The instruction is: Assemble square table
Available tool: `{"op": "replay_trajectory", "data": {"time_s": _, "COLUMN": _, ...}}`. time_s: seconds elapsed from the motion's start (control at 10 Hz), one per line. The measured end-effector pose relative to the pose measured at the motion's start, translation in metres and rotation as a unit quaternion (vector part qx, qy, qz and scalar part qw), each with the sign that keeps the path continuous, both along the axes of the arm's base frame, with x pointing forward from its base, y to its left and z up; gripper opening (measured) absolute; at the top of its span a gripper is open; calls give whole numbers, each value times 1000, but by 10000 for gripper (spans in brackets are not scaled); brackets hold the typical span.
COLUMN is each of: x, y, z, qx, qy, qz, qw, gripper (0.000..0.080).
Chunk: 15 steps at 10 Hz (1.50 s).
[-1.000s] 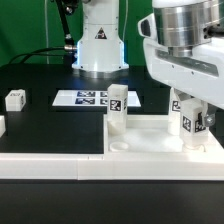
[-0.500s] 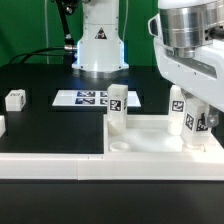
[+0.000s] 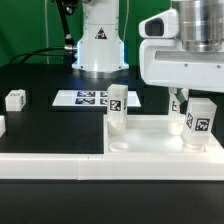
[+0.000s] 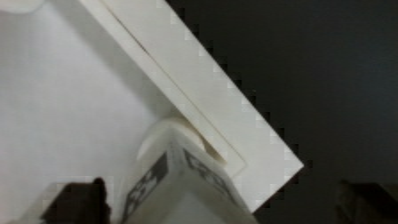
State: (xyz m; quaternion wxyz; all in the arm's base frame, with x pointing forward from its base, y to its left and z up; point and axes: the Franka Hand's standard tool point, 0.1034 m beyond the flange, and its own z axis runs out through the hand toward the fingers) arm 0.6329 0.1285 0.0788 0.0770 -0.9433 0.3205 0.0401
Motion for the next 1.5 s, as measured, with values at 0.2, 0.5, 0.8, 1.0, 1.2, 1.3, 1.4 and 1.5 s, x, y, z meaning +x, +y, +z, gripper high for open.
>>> {"op": "replay_trajectory", "data": {"time_s": 0.2, "x": 0, "y": 1, "z": 0, "qx": 2, "qy": -11, "qz": 66, "qw": 998, "gripper": 647}}
{"op": "replay_trajectory", "data": {"time_s": 0.5, "x": 2, "y": -8, "z": 0, "qx": -5, "qy": -40, "qz": 228, "qw": 973, "gripper": 649}}
{"op": "replay_trajectory", "data": {"time_s": 0.8, "x": 3, "y": -7, "z": 0, "qx": -4, "qy": -44, "qz": 240, "qw": 970, "gripper": 622}}
{"op": "replay_trajectory", "data": {"time_s": 1.0, "x": 2, "y": -6, "z": -1, "qx": -3, "qy": -41, "qz": 217, "qw": 975, "gripper": 430}}
{"op": "replay_trajectory", "data": {"time_s": 1.2, "x": 1, "y": -11, "z": -3, "qx": -5, "qy": -26, "qz": 145, "qw": 989, "gripper": 306}}
{"op": "replay_trajectory", "data": {"time_s": 1.3, "x": 1, "y": -12, "z": -3, "qx": -6, "qy": -19, "qz": 100, "qw": 995, "gripper": 300}}
{"op": "replay_trajectory", "data": {"time_s": 1.4, "x": 1, "y": -12, "z": -3, "qx": -7, "qy": -14, "qz": 70, "qw": 997, "gripper": 300}}
{"op": "replay_trajectory", "data": {"time_s": 1.5, "x": 0, "y": -15, "z": -4, "qx": -7, "qy": -10, "qz": -20, "qw": 1000, "gripper": 299}}
